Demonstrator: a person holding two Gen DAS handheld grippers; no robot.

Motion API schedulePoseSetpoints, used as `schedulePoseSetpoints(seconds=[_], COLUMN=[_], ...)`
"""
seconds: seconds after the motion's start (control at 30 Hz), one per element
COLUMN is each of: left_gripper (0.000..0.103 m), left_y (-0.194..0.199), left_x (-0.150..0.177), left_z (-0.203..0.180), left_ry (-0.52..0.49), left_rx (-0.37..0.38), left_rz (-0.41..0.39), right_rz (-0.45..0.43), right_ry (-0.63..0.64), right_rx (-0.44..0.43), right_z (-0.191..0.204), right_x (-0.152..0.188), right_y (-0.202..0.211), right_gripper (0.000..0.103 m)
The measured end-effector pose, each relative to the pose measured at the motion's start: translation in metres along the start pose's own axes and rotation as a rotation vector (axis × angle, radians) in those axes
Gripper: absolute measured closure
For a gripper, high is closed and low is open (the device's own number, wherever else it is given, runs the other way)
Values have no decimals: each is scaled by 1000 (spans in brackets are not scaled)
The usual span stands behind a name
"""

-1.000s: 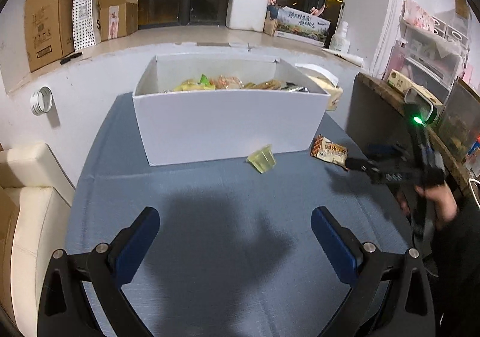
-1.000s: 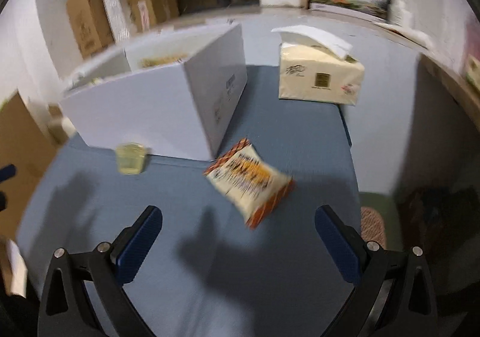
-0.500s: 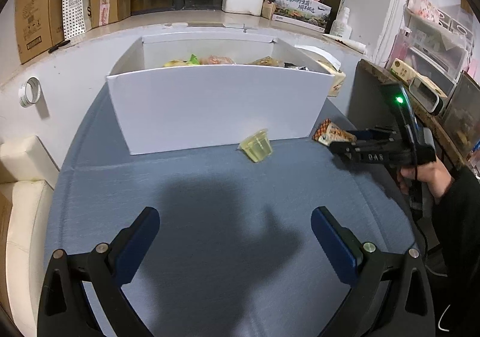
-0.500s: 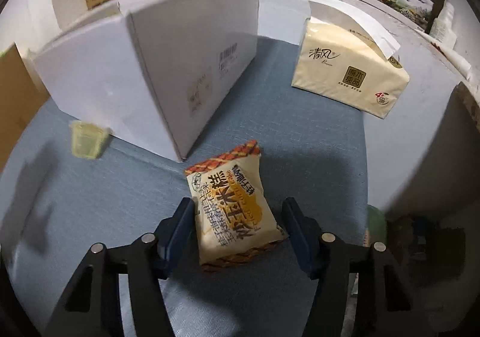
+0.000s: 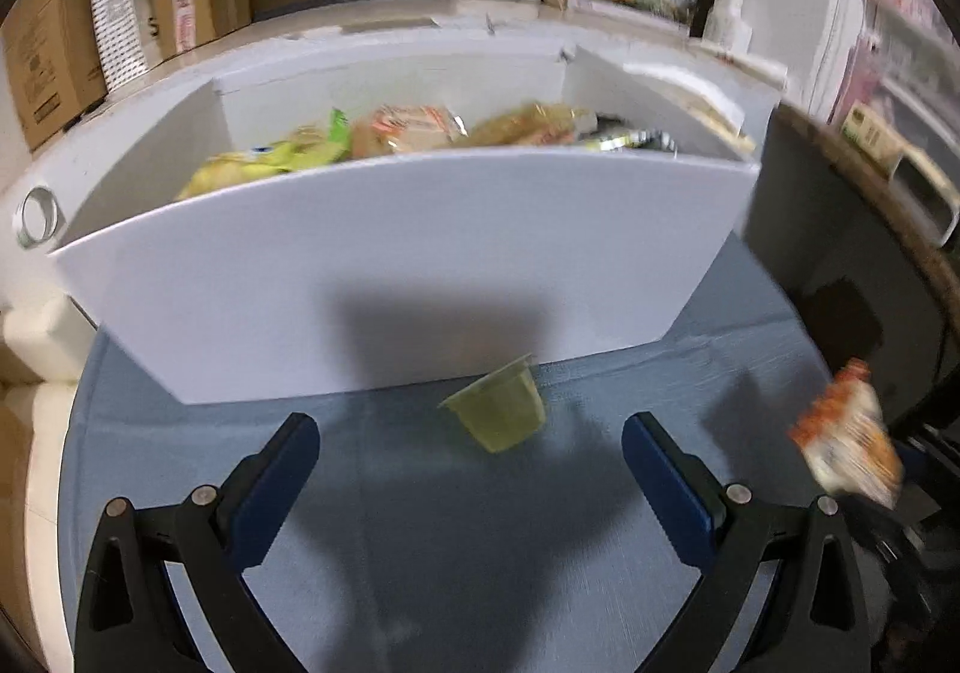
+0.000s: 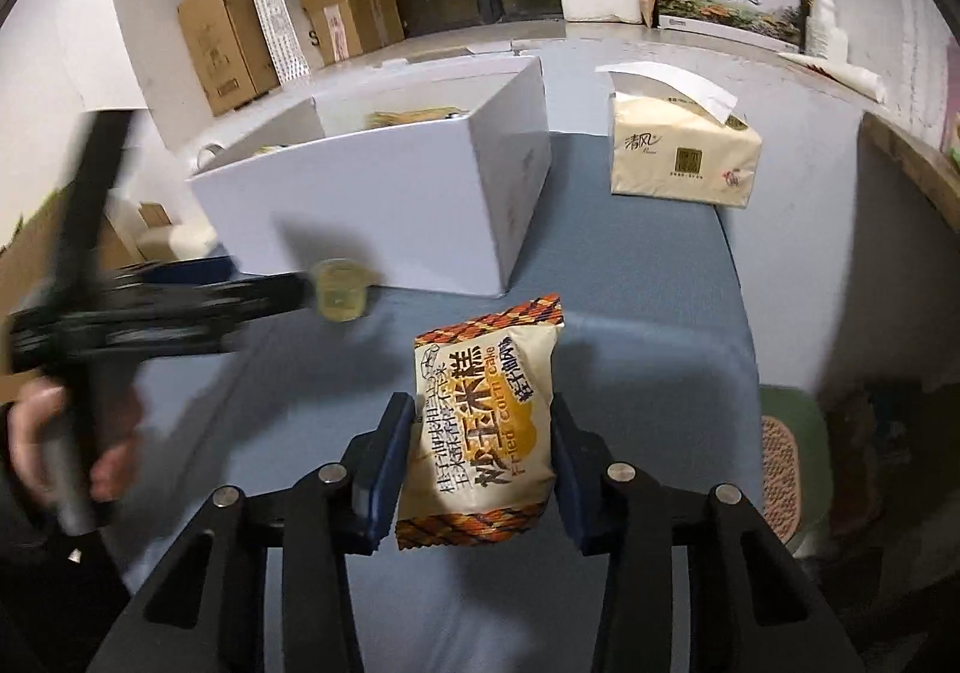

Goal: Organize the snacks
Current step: 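Grasp the last jelly cup with the left gripper while the right grasps the wrapped cake, then lower the jelly cup and wrapped cake into the white box and release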

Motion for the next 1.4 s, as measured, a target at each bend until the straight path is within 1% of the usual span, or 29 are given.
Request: schedulePoseSetpoints(seconds=[0.03,0.1,0.17,0.23,0.27,0.33,0.4,0.47,0.53,0.6,0.7,0.77,0.83,0.87,0.9,0.93,1.1,1.2,1.27,1.3,1.4], left_gripper=[1,1,1,1,4,18,52,53,53,53,53,53,53,53,53,53,53,53,53,53,53], left_y=[-6,-12,-20,-26,-29,-33,-38,-38,-37,-31,-9,15,38,54,70,80,127,143,142,144,134], left_x=[2,4,6,7,7,6,6,6,5,5,2,0,-3,-6,-9,-13,-21,-43,-59,-61,-98], left_z=[-3,-7,-8,-9,-9,-9,-9,-8,-9,-8,-5,-1,5,9,14,24,53,71,83,88,97], left_ry=[-10,-25,-40,-35,-35,-42,-43,-46,-54,-47,-35,-20,16,41,67,83,122,119,123,119,87], left_rx=[-5,-15,-42,-49,-60,-71,-73,-71,-59,-28,24,70,131,177,210,225,230,200,186,180,146], left_rz=[10,19,29,37,38,41,47,42,30,15,-30,-65,-96,-115,-135,-154,-233,-277,-294,-297,-330], right_rz=[-11,-23,-40,-61,-64,-69,-72,-76,-73,-72,-79,-82,-89,-93,-96,-98,-116,-129,-137,-145,-167], right_ry=[-6,-2,6,-8,-5,-18,-25,-24,-35,-39,-40,-42,-57,-59,-60,-63,-63,-58,-40,-26,5], right_rx=[-13,-5,-7,-16,-14,-17,-31,-21,-32,-31,-33,-35,-51,-54,-55,-59,-82,-106,-104,-105,-106], right_z=[3,6,11,15,17,19,22,23,23,23,24,26,29,30,32,34,49,60,67,71,77], right_x=[0,2,5,5,5,7,9,11,12,13,11,10,8,7,5,3,-9,-24,-36,-47,-77], right_y=[3,8,16,23,24,28,31,33,33,33,35,37,39,39,39,38,34,29,24,21,11], right_gripper=[57,57,57,57,57,57,57,57,57,57,57,57,57,57,57,57,57,57,57,57,57])
Point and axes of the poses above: each gripper's, at about its wrist camera, not at the fingertips, and y roughly against the way its jaws point, z to its left, x to its underside, the point moved 9 cm from there along -y, roughly the way its jaws point, and after that the axes turned 12 degrees about -z, right-handed, at the moved point
